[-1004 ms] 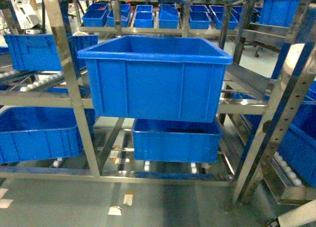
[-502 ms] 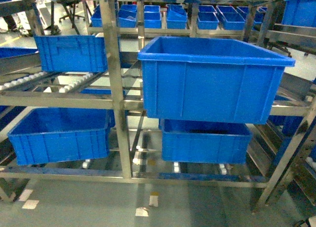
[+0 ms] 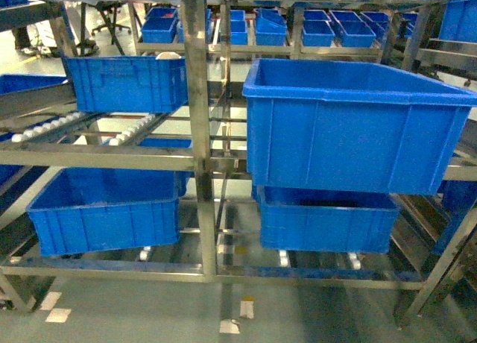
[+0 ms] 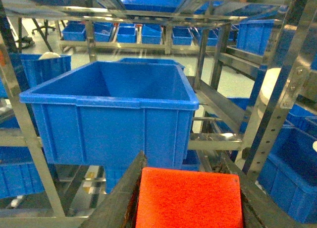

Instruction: Place magnetic block on left shelf second layer

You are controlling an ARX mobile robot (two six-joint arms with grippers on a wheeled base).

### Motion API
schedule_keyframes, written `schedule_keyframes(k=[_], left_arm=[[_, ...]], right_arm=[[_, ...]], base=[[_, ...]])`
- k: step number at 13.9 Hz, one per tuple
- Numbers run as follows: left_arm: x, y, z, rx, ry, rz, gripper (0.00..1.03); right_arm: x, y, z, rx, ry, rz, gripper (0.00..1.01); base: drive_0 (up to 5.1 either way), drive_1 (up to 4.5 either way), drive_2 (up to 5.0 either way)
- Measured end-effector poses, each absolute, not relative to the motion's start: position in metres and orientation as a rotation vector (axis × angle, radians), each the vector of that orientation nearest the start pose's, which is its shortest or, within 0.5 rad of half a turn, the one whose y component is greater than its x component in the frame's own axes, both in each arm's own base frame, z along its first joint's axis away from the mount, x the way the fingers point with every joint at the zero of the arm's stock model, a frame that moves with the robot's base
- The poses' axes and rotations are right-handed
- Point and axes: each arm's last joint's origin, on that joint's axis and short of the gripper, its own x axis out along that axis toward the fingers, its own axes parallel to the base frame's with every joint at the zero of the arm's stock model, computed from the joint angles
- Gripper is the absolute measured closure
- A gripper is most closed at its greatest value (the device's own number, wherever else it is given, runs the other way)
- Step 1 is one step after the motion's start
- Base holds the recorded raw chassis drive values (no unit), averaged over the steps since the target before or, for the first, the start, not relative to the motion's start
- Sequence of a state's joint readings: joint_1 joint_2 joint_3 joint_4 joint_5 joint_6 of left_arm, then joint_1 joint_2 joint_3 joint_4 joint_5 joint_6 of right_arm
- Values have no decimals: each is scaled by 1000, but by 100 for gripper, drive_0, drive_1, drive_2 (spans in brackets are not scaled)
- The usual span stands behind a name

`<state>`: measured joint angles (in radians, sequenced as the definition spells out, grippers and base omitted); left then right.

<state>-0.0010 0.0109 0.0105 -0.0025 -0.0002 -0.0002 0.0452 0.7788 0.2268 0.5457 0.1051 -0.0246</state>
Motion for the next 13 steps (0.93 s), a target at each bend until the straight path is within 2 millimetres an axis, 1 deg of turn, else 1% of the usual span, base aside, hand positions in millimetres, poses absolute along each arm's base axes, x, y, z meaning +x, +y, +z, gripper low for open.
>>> schedule_keyframes(k=[13], left_arm=[[98,0,166,0,1,-1,5]], right_arm=[[169,5,210,-25,11,-61,68]], base=[[0,433,-433]])
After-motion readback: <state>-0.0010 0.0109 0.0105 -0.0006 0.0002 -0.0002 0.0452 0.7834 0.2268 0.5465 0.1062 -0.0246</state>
